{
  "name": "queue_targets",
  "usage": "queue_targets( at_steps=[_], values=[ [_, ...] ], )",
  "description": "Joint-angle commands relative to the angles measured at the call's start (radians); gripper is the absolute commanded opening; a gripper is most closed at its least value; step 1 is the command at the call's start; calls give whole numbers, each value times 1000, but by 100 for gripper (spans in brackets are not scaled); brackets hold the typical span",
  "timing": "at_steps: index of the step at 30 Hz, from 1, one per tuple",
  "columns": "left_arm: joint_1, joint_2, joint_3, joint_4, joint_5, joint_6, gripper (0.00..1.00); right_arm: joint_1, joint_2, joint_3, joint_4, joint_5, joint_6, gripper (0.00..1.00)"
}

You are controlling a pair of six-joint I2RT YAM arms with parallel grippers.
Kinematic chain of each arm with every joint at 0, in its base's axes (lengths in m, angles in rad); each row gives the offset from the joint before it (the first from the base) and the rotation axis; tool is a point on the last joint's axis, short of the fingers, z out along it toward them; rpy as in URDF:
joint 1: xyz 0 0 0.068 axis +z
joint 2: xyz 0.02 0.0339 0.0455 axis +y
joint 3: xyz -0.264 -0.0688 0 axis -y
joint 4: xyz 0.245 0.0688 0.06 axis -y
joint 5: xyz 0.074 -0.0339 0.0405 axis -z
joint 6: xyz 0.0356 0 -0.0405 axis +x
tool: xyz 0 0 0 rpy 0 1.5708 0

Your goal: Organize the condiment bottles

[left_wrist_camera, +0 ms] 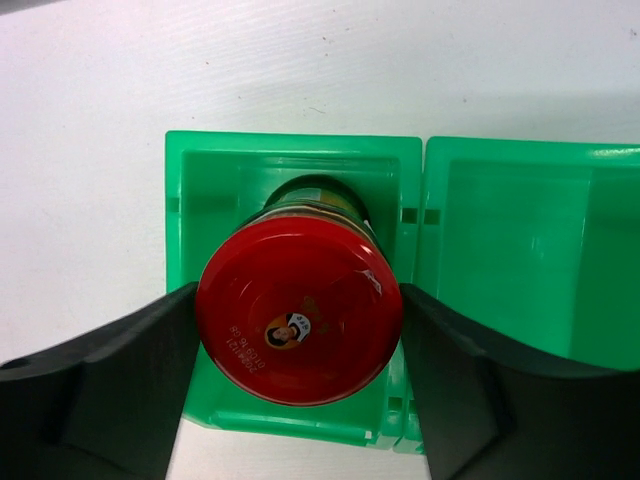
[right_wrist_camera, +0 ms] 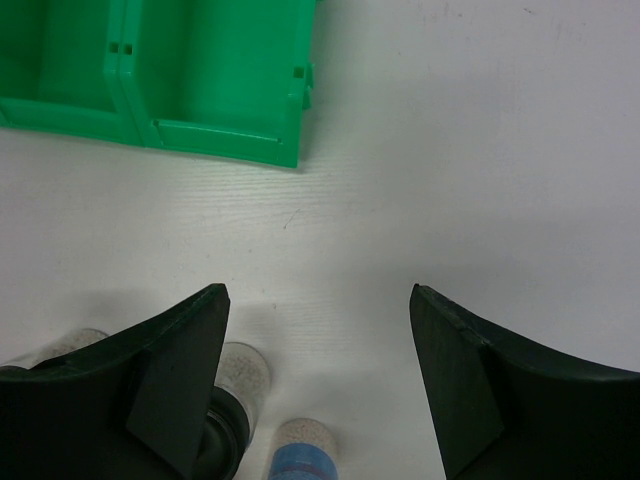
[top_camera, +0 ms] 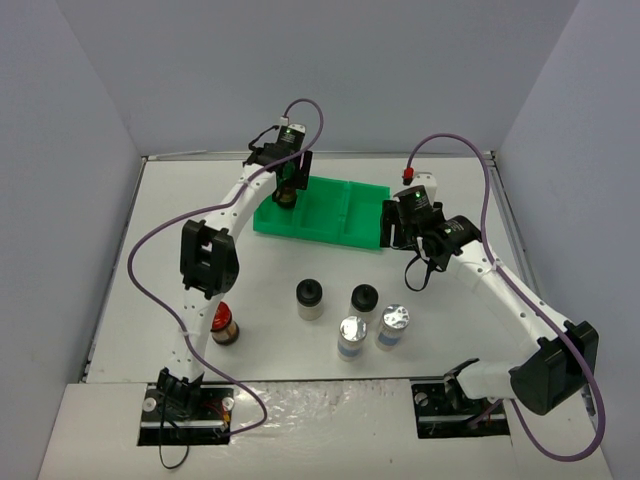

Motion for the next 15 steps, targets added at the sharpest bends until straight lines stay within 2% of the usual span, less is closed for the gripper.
queue_targets(
  at_steps=[1,5,15],
  values=[
    [11,-98,16,107,-46,27,80,2,-27,2,26,35,4,72],
    [11,-105,4,121,-57,34,85,0,-26,4,26,36,3,74],
    [8,-185,-16,108,-104,46,86,2,-31,4,27,39,3,75]
  ],
)
